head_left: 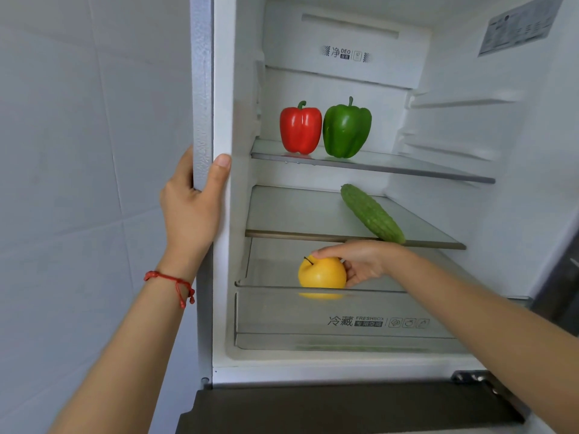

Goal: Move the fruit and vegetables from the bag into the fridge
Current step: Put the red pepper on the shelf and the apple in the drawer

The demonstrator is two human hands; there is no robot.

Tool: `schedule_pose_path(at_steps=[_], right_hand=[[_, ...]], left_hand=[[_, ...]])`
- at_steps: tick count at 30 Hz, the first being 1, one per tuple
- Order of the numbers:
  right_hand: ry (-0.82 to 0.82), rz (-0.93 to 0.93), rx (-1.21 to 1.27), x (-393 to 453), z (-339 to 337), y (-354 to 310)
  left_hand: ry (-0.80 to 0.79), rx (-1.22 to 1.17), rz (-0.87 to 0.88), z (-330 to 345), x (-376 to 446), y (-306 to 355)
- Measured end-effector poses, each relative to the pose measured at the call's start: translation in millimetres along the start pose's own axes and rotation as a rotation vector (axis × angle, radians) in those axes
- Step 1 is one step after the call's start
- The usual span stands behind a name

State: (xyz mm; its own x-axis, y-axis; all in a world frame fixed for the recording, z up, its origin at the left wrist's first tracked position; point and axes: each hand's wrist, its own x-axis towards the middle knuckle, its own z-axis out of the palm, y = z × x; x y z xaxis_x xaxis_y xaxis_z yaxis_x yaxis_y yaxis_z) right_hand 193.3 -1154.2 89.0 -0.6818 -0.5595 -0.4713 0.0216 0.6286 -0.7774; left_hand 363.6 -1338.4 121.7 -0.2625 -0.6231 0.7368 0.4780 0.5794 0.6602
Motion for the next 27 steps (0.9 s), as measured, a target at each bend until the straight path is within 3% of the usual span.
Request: schedule_pose_path(at_steps=[7, 17, 27], right_hand=[[0.042, 0.094, -0.229, 15, 7, 3], [-0.04, 0.113, -0.248, 24, 14, 16], [0.032, 0.112, -0.345, 24, 10, 11]], left_hand=[[0.011, 0.006, 0.0, 0, 0, -1], [0.02, -0.008, 0.024, 1, 0, -5], [0.024, 0.001, 0.032, 1, 1, -5]])
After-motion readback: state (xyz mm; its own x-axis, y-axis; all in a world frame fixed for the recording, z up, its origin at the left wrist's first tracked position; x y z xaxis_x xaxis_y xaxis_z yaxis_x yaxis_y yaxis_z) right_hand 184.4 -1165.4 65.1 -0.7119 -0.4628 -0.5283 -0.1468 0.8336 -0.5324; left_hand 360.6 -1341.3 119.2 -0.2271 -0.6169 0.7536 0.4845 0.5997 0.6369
